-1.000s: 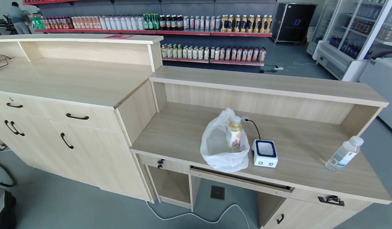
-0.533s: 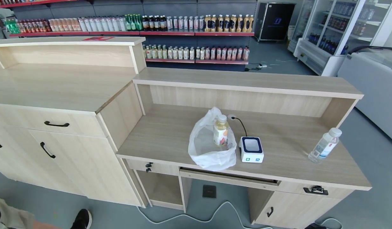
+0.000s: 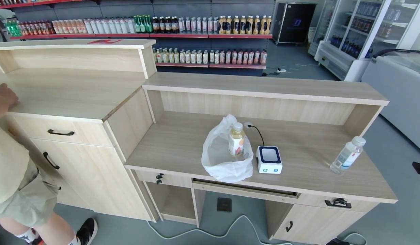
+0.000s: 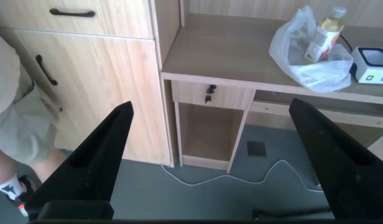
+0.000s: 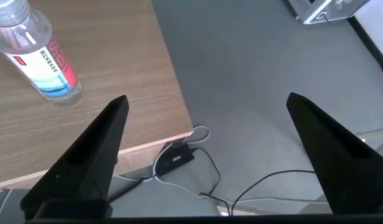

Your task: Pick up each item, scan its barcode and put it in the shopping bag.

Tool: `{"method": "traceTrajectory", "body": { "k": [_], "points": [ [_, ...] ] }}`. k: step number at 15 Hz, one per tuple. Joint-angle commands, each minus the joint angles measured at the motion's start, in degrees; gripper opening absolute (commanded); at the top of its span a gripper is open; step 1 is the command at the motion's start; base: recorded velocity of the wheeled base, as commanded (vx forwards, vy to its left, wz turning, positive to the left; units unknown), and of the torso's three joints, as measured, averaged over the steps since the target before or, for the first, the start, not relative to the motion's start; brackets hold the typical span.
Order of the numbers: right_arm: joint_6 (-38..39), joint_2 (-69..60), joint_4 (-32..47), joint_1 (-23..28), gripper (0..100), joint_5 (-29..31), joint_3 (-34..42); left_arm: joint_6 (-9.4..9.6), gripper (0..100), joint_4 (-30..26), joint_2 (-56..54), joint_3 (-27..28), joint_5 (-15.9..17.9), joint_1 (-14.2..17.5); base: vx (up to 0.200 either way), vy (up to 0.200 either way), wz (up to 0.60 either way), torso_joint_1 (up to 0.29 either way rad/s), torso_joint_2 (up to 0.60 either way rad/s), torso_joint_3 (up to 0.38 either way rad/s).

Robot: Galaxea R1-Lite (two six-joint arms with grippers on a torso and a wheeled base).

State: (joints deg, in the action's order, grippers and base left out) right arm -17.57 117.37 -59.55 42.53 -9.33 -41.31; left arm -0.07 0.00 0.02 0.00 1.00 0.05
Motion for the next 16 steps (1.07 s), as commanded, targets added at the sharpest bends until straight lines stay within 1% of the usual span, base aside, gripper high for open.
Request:
{"method": "traceTrajectory", "body": {
  "k": [1, 4, 6, 11, 16],
  "points": [
    [0.16, 7.35, -4.08, -1.58, 100, -1.48, -1.05, -0.01, 100, 0.0, 0.06, 0.0, 0.06, 0.04, 0.0, 0.0, 0.0, 0.0, 0.0, 0.0],
    [0.16, 13.15, -12.61, -4.65, 100, -3.07, -1.23, -0.01, 100, 0.0, -0.02, 0.0, 0.06, 0.04, 0.0, 0.0, 0.0, 0.0, 0.0, 0.0],
    [0.16, 16.05, -15.24, -5.97, 100, -3.07, -2.72, -0.01, 100, 0.0, 0.06, 0.0, 0.06, 0.04, 0.0, 0.0, 0.0, 0.0, 0.0, 0.0],
    [0.25, 21.58, -16.3, -9.13, 100, -2.89, -9.84, -0.01, 100, 0.0, 0.06, 0.0, 0.06, 0.04, 0.0, 0.0, 0.0, 0.0, 0.0, 0.0],
    [0.25, 24.22, -16.3, -11.51, 100, -2.63, -13.18, -0.01, 100, 0.0, -0.02, 0.0, 0.06, 0.04, 0.0, 0.0, 0.0, 0.0, 0.0, 0.0]
  ]
}}
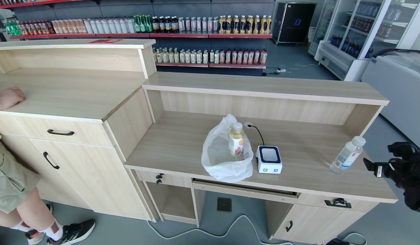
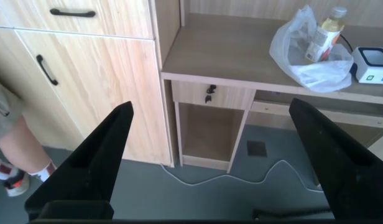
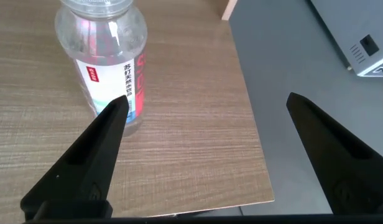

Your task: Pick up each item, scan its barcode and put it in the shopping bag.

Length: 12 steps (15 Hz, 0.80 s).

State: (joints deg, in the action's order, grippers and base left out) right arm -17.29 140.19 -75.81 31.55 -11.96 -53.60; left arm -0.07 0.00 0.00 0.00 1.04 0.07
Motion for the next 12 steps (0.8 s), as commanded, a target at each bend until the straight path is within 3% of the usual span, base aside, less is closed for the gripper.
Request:
{"method": "traceTrajectory", "body": {
  "k": [1, 12],
  "points": [
    [-0.03, 2.28, -0.04, -1.14, 100, 0.01, -2.12, -0.01, 100, 0.0, 0.09, 0.0, 0.02, 0.01, 0.0, 0.0, 0.0, 0.0, 0.0, 0.0],
    [-0.03, 10.28, 0.58, -6.85, 100, 0.27, -12.76, -0.01, 100, 0.0, 0.0, 0.0, -0.07, 0.01, 0.0, 0.0, 0.0, 0.0, 0.0, 0.0]
  ]
}}
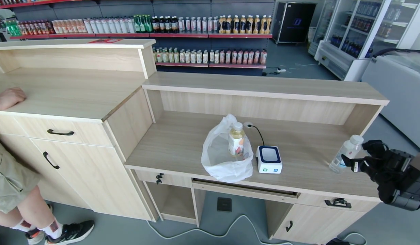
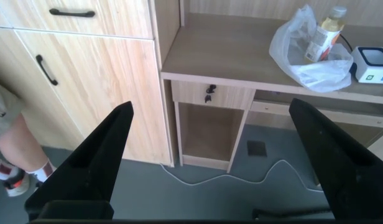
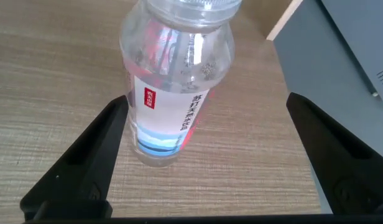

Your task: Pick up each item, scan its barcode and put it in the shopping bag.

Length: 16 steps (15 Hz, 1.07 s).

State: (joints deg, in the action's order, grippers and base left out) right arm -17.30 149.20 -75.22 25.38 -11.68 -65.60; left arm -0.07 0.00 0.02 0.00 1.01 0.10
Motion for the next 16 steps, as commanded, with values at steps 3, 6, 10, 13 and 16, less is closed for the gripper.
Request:
{"method": "traceTrajectory", "body": {
  "k": [3, 6, 10, 13, 16],
  "points": [
    [0.07, 2.59, 0.07, -2.27, 100, -0.01, -2.87, -0.01, 100, 0.0, 0.06, 0.0, -0.05, -0.01, 0.0, 0.0, 0.0, 0.0, 0.0, 0.0],
    [0.07, 4.43, 0.42, -3.5, 100, 0.16, -5.77, -0.01, 100, 0.0, -0.02, 0.0, -0.05, -0.01, 0.0, 0.0, 0.0, 0.0, 0.0, 0.0],
    [0.16, 7.16, 3.59, -4.9, 100, 3.59, -11.66, -0.01, 100, 0.0, 0.06, 0.0, 0.04, -0.01, 0.0, 0.0, 0.0, 0.0, 0.0, 0.0],
    [1.13, 9.44, 4.29, -5.96, 100, 3.77, -16.14, -0.01, 100, 0.0, -0.02, 0.0, -0.05, -0.01, 0.0, 0.0, 0.0, 0.0, 0.0, 0.0],
    [1.13, 10.5, 6.05, -6.31, 100, 4.3, -18.16, -0.01, 100, 0.0, -0.02, 0.0, -0.05, -0.01, 0.0, 0.0, 0.0, 0.0, 0.0, 0.0]
  ]
}}
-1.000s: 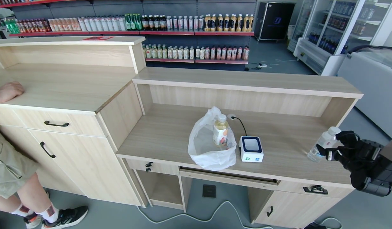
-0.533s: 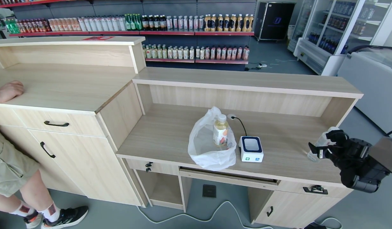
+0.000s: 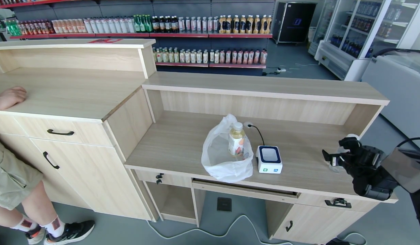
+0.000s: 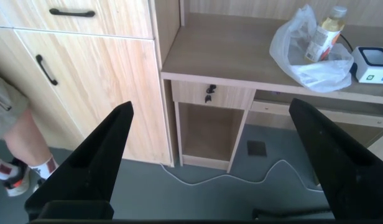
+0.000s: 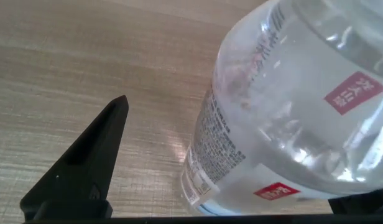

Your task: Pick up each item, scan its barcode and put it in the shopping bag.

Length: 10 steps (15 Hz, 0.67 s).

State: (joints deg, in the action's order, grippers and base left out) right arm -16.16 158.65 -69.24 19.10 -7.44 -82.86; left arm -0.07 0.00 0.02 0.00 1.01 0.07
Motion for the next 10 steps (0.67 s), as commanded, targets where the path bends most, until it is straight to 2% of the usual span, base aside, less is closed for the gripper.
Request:
{"method": "traceTrajectory", "body": {
  "k": [1, 4, 5, 10],
  "points": [
    [-0.01, 1.31, 0.16, -0.12, 100, 0.32, -1.43, -0.01, 100, 0.0, 0.06, 0.0, -0.05, 0.01, 0.0, 0.0, 0.0, 0.0, 0.0, 0.0],
    [1.84, 1.49, 0.42, -0.47, 100, 0.23, -1.78, -0.01, 100, 0.0, -0.02, 0.0, 0.04, 0.01, 0.0, 0.0, 0.0, 0.0, 0.0, 0.0],
    [2.01, 1.4, 0.42, -0.47, 0, 0.23, -1.87, -0.01, 100, 0.0, -0.02, 0.0, -0.05, 0.01, 0.0, 0.0, 0.0, 0.0, 0.0, 0.0],
    [2.1, 0.7, 0.42, -0.38, 0, 0.32, -2.31, -0.01, 100, 0.0, 0.06, 0.0, 0.04, 0.01, 0.0, 0.0, 0.0, 0.0, 0.0, 0.0]
  ]
}}
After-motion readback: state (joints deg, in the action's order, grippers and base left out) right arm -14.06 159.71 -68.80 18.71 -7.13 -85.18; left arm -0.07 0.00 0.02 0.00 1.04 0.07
